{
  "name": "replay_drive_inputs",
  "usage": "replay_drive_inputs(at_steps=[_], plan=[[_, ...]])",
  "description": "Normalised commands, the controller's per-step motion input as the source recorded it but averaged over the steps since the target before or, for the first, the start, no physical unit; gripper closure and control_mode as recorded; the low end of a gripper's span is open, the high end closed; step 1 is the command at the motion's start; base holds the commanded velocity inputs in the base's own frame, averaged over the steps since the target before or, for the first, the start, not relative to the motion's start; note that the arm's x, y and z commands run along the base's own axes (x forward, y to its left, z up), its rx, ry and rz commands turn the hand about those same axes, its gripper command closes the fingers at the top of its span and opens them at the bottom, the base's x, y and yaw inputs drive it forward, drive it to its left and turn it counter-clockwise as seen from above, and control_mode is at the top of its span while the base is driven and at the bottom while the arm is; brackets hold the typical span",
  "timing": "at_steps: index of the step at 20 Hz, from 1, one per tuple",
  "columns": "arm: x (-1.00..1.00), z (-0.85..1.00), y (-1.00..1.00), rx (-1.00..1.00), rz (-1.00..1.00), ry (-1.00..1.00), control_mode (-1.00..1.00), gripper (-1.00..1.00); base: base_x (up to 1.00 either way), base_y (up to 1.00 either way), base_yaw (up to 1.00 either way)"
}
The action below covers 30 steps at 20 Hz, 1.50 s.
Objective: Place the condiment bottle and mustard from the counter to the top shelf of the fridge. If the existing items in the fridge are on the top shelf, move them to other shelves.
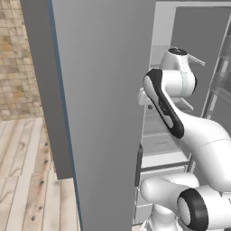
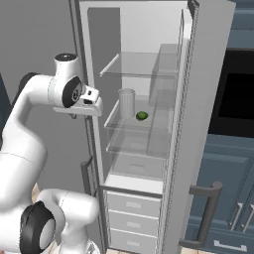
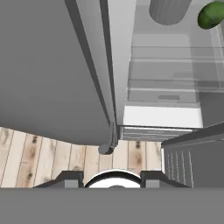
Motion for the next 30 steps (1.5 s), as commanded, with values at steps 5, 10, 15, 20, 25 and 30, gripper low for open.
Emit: replay_drive_inputs(at_steps=[5, 10, 15, 20, 25, 30], plan=[[-0.08, 0.0, 0.0, 0.0, 0.0, 0.0, -1.0, -1.0, 0.0, 0.0, 0.0], [-0.57, -0.18, 0.0, -0.01, 0.0, 0.02, -1.0, -1.0, 0.0, 0.0, 0.0], [-0.86, -0.27, 0.07, -0.04, 0.01, 0.0, -1.0, -1.0, 0.0, 0.0, 0.0], [-0.84, -0.22, 0.15, -0.06, 0.0, -0.07, -1.0, -1.0, 0.0, 0.0, 0.0], [-0.8, -0.13, 0.06, -0.01, 0.0, -0.13, -1.0, -1.0, 0.0, 0.0, 0.0], [-0.21, -0.02, 0.0, 0.0, 0.0, -0.08, -1.0, -1.0, 0.0, 0.0, 0.0]])
